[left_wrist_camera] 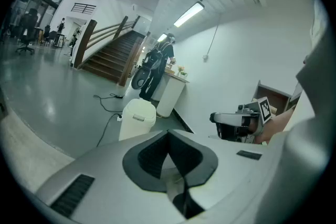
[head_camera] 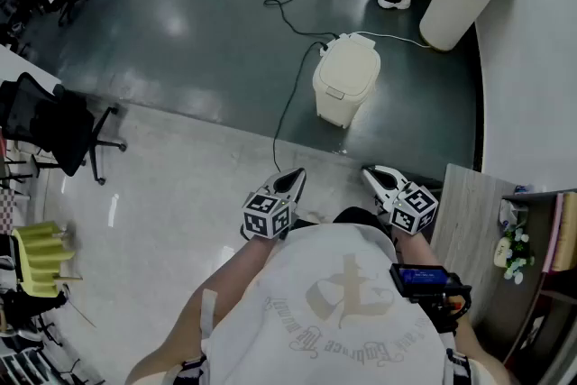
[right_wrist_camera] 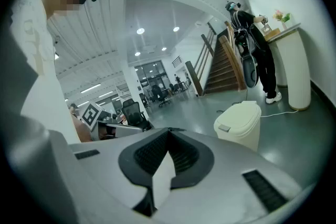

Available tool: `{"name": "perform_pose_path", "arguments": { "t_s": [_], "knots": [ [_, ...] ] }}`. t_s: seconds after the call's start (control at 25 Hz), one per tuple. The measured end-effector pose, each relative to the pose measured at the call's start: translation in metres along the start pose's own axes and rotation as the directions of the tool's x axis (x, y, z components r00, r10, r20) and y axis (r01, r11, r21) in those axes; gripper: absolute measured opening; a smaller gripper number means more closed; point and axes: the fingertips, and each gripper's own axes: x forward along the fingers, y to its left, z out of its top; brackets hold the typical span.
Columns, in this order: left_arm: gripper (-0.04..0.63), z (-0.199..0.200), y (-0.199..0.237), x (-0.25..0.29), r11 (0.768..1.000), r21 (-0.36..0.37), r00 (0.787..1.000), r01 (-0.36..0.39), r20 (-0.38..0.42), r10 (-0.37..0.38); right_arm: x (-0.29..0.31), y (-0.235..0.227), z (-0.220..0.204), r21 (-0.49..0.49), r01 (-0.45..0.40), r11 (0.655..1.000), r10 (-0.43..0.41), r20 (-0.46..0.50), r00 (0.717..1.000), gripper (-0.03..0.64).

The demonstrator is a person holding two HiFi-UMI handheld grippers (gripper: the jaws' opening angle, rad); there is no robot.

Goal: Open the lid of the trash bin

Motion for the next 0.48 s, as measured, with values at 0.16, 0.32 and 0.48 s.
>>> {"name": "perform_pose_path", "arguments": {
  "t_s": [0.16,0.32,0.48],
  "knots": [
    [0.014,0.007,-0.004,-0.01,1.0,0.006,1.0,-0.007,0.018,0.007,-0.011,0.007,0.001,-0.011,0.011,1.0,-0.011,0.002,1.0,0.005],
    [0.014,0.004,-0.014,-0.01,1.0,0.006,1.0,-0.002,0.022,0.002,-0.026,0.008,0.0,-0.013,0.019,1.0,-0.019,0.007,1.0,0.003],
    [0.014,-0.003,-0.032,-0.008,1.0,0.012,1.0,0.015,0.021,-0.015,-0.04,0.008,-0.009,-0.007,0.03,1.0,-0.03,0.001,1.0,0.003]
  ]
}}
